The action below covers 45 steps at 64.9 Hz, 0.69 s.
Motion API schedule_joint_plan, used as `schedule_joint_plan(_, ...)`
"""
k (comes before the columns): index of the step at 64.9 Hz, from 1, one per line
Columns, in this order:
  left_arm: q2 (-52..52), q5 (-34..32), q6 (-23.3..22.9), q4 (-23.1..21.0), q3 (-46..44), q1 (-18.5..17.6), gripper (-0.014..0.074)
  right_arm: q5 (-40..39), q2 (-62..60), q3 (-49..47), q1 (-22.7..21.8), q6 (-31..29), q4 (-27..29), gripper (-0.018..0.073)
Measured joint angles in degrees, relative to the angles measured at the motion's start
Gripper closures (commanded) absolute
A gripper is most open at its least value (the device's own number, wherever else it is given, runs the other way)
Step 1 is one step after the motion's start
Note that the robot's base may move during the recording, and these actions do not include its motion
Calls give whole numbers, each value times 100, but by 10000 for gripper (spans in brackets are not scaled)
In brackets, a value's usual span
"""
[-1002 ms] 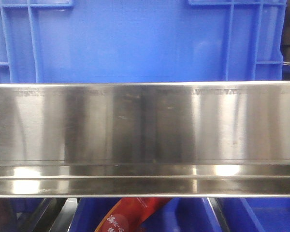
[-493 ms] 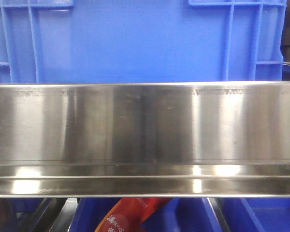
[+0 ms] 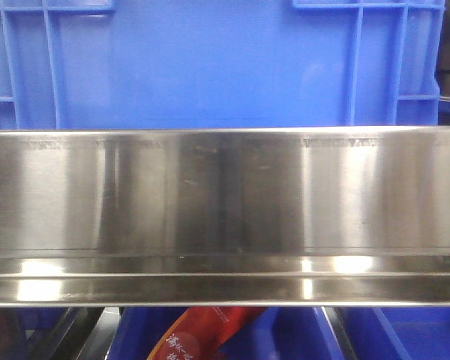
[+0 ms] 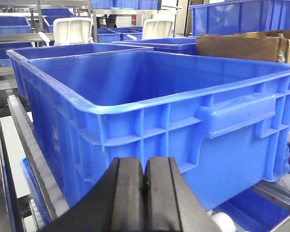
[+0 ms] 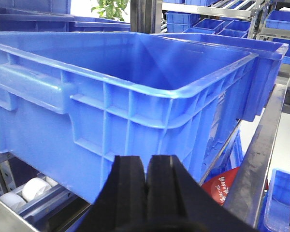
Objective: Grab block from conveyor and place in blue bin
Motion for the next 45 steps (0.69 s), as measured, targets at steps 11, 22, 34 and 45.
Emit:
schedule_joint_plan(11, 0, -14, 0, 0, 0, 0, 707, -13, 0, 0, 0, 0, 0, 721)
schedule_joint_plan(22, -11, -18, 0, 0, 3, 0, 707, -24, 0, 0, 0, 0, 0, 721)
schedule_joint_plan(34, -266, -42, 0, 12, 246, 438, 707, -22, 0, 0, 0, 0, 0, 721)
schedule_joint_plan(45, -867, -53, 0, 20, 744, 1349, 707, -22, 0, 0, 0, 0, 0, 721)
